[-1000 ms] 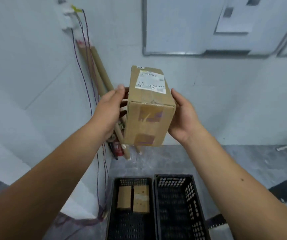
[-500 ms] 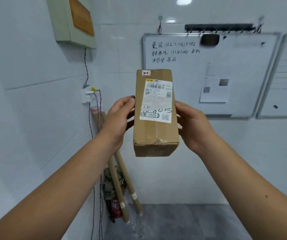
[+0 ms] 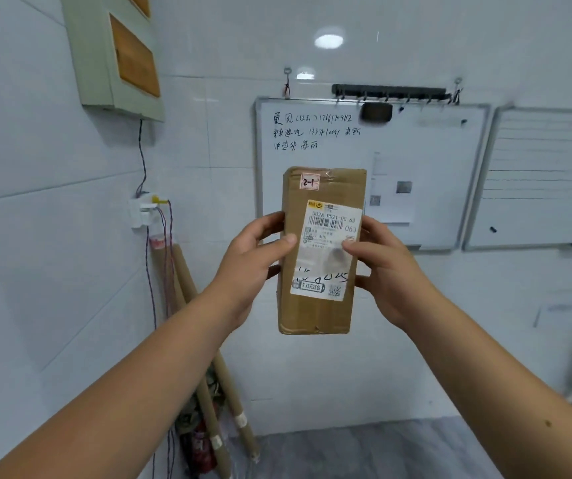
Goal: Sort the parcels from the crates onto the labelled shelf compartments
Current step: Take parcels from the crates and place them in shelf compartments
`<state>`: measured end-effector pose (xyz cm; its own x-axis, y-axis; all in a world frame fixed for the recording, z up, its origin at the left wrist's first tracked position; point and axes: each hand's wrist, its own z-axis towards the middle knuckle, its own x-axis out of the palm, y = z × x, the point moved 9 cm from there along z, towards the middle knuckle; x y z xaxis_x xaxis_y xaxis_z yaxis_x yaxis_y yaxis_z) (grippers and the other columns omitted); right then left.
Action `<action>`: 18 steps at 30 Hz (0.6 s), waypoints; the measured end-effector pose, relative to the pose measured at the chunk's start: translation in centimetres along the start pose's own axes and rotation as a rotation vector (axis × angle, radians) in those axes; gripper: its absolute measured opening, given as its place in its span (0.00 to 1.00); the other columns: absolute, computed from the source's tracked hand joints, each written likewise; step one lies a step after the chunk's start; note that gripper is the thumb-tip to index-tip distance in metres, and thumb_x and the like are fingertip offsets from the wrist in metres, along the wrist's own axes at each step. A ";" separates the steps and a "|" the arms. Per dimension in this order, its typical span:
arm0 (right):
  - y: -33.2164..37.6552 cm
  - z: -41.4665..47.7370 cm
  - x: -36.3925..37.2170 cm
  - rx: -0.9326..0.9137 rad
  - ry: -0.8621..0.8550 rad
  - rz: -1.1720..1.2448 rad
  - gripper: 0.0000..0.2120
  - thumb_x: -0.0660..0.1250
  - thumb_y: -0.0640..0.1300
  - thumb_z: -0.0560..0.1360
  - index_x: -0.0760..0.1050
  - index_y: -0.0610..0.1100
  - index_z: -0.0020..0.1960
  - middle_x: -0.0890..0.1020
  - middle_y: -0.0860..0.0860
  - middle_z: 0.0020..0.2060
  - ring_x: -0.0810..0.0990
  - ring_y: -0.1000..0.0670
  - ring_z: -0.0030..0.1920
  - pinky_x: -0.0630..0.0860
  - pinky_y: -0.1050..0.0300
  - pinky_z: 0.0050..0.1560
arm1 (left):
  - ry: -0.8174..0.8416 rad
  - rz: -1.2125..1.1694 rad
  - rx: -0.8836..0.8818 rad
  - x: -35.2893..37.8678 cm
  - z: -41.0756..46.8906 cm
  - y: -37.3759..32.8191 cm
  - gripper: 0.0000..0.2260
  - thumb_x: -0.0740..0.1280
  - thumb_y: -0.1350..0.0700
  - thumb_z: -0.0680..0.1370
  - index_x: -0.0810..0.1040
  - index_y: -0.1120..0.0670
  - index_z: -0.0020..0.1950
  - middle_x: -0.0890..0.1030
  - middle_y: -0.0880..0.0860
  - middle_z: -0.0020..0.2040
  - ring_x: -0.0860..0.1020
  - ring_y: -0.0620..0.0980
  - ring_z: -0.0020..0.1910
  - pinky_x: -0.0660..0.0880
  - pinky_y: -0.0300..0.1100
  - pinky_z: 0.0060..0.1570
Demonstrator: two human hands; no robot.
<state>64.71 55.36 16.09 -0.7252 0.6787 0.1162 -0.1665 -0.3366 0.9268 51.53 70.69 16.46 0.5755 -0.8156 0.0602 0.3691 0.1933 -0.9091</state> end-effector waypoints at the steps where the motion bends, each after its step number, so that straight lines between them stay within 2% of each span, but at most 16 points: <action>1: 0.1 -0.5 -0.4 -0.007 -0.024 -0.008 0.23 0.67 0.35 0.79 0.75 0.52 0.71 0.85 0.52 0.62 0.84 0.46 0.62 0.82 0.39 0.57 | 0.024 -0.018 0.003 0.6 0.0 0.3 0.18 0.71 0.57 0.82 0.77 0.45 0.71 0.83 0.41 0.64 0.83 0.45 0.61 0.82 0.48 0.57; 5: 0.5 -3.5 -2.1 -0.033 -0.128 -0.039 0.28 0.69 0.33 0.78 0.72 0.53 0.74 0.85 0.48 0.61 0.86 0.45 0.59 0.82 0.45 0.54 | 0.148 -0.060 0.007 3.5 0.2 1.5 0.24 0.76 0.57 0.76 0.77 0.41 0.69 0.82 0.44 0.65 0.82 0.50 0.64 0.82 0.53 0.60; 8: 0.6 -6.9 -3.9 -0.045 -0.241 -0.065 0.31 0.71 0.33 0.78 0.69 0.53 0.76 0.86 0.46 0.59 0.86 0.44 0.58 0.82 0.50 0.53 | 0.276 -0.088 -0.008 6.4 -0.4 2.3 0.26 0.76 0.58 0.76 0.75 0.39 0.70 0.82 0.47 0.65 0.81 0.52 0.65 0.82 0.55 0.60; 12: 0.6 -12.7 -6.2 -0.030 -0.423 -0.101 0.32 0.75 0.36 0.76 0.70 0.53 0.76 0.85 0.44 0.60 0.86 0.44 0.59 0.84 0.46 0.58 | 0.497 -0.121 -0.024 10.7 -3.2 3.1 0.29 0.74 0.62 0.78 0.73 0.36 0.72 0.83 0.47 0.63 0.82 0.49 0.63 0.84 0.47 0.53; 15: 0.9 -17.9 -7.9 -0.020 -0.615 -0.128 0.33 0.80 0.42 0.72 0.72 0.47 0.74 0.83 0.45 0.63 0.85 0.44 0.61 0.82 0.41 0.62 | 0.626 -0.168 -0.054 13.7 -6.0 3.7 0.30 0.74 0.63 0.78 0.72 0.37 0.72 0.83 0.44 0.61 0.83 0.46 0.60 0.84 0.43 0.50; 18: 1.4 -24.4 -8.6 -0.010 -0.792 -0.218 0.32 0.82 0.49 0.67 0.75 0.45 0.68 0.85 0.47 0.61 0.85 0.46 0.61 0.81 0.42 0.63 | 0.766 -0.198 -0.091 17.1 -9.7 4.2 0.32 0.75 0.62 0.78 0.69 0.38 0.74 0.83 0.43 0.61 0.83 0.43 0.58 0.83 0.40 0.47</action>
<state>54.39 33.16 7.69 0.0101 0.9879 0.1547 -0.2576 -0.1469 0.9550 55.87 52.25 9.65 -0.1682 -0.9847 -0.0460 0.3323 -0.0127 -0.9431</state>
